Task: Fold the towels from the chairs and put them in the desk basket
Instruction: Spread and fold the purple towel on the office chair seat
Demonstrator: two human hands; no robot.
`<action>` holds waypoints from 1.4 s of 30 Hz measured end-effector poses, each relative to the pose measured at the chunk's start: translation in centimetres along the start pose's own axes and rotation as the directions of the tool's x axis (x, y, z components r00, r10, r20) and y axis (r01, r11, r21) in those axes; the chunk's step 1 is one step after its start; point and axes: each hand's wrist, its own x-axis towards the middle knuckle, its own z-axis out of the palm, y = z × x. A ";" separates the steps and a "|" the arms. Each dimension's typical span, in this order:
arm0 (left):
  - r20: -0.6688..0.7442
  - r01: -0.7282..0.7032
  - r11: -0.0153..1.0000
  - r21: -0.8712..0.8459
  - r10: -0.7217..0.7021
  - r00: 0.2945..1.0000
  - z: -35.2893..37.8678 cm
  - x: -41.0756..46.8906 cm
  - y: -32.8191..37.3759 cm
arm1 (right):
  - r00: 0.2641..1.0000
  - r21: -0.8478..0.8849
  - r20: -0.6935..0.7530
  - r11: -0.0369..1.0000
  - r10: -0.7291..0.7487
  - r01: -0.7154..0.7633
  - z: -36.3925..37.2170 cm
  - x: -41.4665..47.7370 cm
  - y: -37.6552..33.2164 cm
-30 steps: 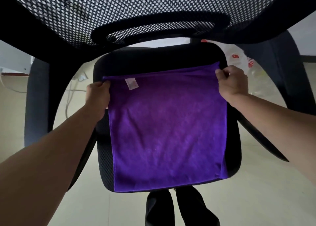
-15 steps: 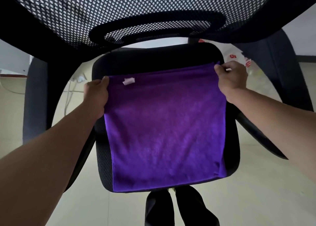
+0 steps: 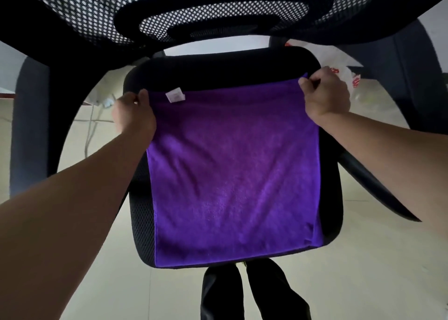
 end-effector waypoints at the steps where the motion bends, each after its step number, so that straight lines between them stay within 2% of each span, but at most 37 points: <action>1: -0.007 0.018 1.000 0.012 -0.018 1.000 -0.2 -0.4 0.2 | 1.000 -0.005 0.013 1.000 0.003 -0.003 -0.3 -0.1 0.0; 4: 0.002 0.093 0.995 0.020 -0.093 0.996 -1.3 -2.6 0.2 | 0.998 0.032 0.046 0.998 0.051 -0.053 -1.4 -1.8 0.3; 8: 0.056 0.198 0.972 -0.126 -0.192 0.980 -1.9 -7.1 -2.8 | 0.981 0.103 0.104 0.980 0.161 -0.172 -2.0 -8.0 2.7; 12: 0.146 0.314 0.945 -0.089 -0.300 0.943 -2.7 -12.9 -6.6 | 0.937 0.258 0.202 0.907 0.287 -0.333 -1.5 -15.4 5.6; 14: 0.209 0.354 0.933 -0.058 -0.336 0.918 -3.2 -15.6 -8.4 | 0.912 0.276 0.263 0.881 0.315 -0.384 -1.9 -18.0 6.5; 16: 0.256 0.389 0.921 -0.039 -0.367 0.894 -3.5 -17.5 -10.1 | 0.888 0.166 0.344 0.911 0.305 -0.377 -2.3 -19.8 7.3; 18: 0.283 0.400 0.916 -0.032 -0.376 0.882 -3.9 -19.5 -11.3 | 0.854 -0.018 0.428 0.947 0.297 -0.320 -2.8 -21.5 8.3; 20: 0.274 0.386 0.922 0.005 -0.373 0.887 -4.3 -21.2 -12.2 | 0.815 -0.162 0.480 0.946 0.323 -0.280 -3.4 -23.0 9.4; 22: 0.261 0.390 0.920 0.027 -0.383 0.886 -4.8 -22.5 -12.7 | 0.781 -0.222 0.511 0.933 0.359 -0.284 -3.9 -24.1 10.5; 25: 0.244 0.386 0.921 0.049 -0.386 0.890 -5.0 -23.8 -13.5 | 0.782 -0.219 0.505 0.930 0.367 -0.295 -4.2 -25.5 11.8; 27: 0.244 0.351 0.934 0.068 -0.356 0.902 -4.9 -24.2 -14.0 | 0.824 -0.195 0.450 0.938 0.345 -0.286 -3.7 -26.5 12.1; 32: 0.249 0.333 0.941 0.056 -0.336 0.908 -4.9 -24.5 -14.4 | 0.894 -0.048 0.279 0.935 0.351 -0.352 -2.3 -28.0 11.4; 34: 0.259 0.352 0.935 0.036 -0.349 0.901 -5.0 -24.4 -14.7 | 0.889 0.029 0.240 0.912 0.391 -0.409 -1.7 -28.1 11.5; 35: 0.263 0.382 0.924 0.017 -0.372 0.890 -5.1 -24.3 -15.0 | 0.864 0.164 0.242 0.859 0.441 -0.484 -1.5 -28.1 11.9; 36: 0.267 0.419 0.908 -0.014 -0.400 0.877 -5.1 -24.1 -15.3 | 0.815 0.334 0.277 0.744 0.508 -0.578 -1.5 -28.0 12.0; 37: 0.279 0.461 0.886 -0.050 -0.431 0.858 -5.2 -24.0 -15.6 | 0.749 0.489 0.345 0.573 0.566 -0.658 -1.7 -27.9 12.2; 38: 0.297 0.498 0.862 -0.090 -0.454 0.840 -5.3 -24.0 -15.8 | 0.678 0.569 0.432 0.404 0.594 -0.716 -2.1 -27.9 12.2; 40: 0.337 0.564 0.808 -0.172 -0.490 0.804 -5.3 -24.2 -16.0 | 0.577 0.599 0.597 0.168 0.557 -0.783 -3.2 -27.5 12.0; 42: 0.381 0.625 0.736 -0.261 -0.517 0.767 -5.4 -24.5 -15.9 | 0.540 0.593 0.710 0.031 0.451 -0.805 -3.8 -27.4 12.5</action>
